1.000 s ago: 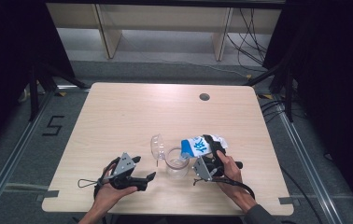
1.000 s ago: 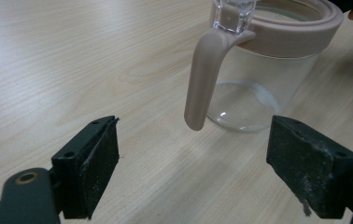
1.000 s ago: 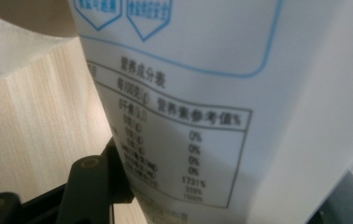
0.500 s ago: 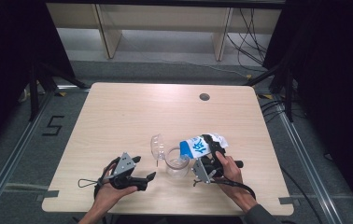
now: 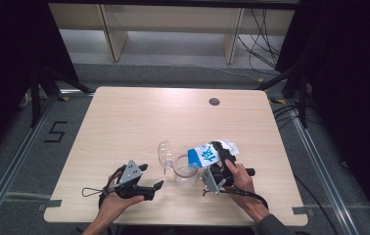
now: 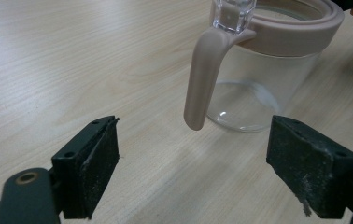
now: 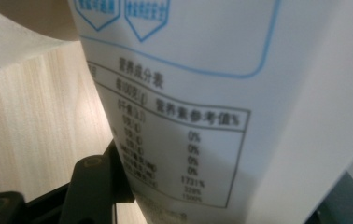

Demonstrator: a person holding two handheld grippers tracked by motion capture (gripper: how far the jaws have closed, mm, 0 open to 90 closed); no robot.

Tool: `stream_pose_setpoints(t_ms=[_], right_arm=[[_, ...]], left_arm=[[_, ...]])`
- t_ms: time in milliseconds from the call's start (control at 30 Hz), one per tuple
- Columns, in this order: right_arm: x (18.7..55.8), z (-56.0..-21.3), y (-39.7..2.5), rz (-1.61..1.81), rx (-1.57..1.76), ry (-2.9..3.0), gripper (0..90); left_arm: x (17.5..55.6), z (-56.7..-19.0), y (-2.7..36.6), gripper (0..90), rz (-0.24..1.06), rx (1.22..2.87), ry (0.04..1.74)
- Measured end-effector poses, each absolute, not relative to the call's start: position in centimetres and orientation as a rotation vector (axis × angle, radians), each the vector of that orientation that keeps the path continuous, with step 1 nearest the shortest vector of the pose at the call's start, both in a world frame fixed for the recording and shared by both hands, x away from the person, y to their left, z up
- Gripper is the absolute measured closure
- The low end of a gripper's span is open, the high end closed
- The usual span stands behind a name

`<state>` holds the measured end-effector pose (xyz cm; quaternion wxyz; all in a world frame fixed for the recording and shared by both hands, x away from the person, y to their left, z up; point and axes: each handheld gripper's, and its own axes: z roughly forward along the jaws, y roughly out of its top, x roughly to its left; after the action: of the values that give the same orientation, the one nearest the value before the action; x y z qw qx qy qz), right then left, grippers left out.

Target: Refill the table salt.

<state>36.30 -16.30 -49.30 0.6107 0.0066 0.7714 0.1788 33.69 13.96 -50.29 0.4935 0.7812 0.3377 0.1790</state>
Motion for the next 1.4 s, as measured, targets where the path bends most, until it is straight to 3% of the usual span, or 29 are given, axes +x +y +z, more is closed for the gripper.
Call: stream_pose_setpoints(t_ms=[1400], right_arm=[[36.09, -48.86, -16.07, 0.328, -0.104, 1.697, 46.5]], left_arm=[[33.69, -50.33, 13.90, 16.5, 0.430, 1.886, 0.815]])
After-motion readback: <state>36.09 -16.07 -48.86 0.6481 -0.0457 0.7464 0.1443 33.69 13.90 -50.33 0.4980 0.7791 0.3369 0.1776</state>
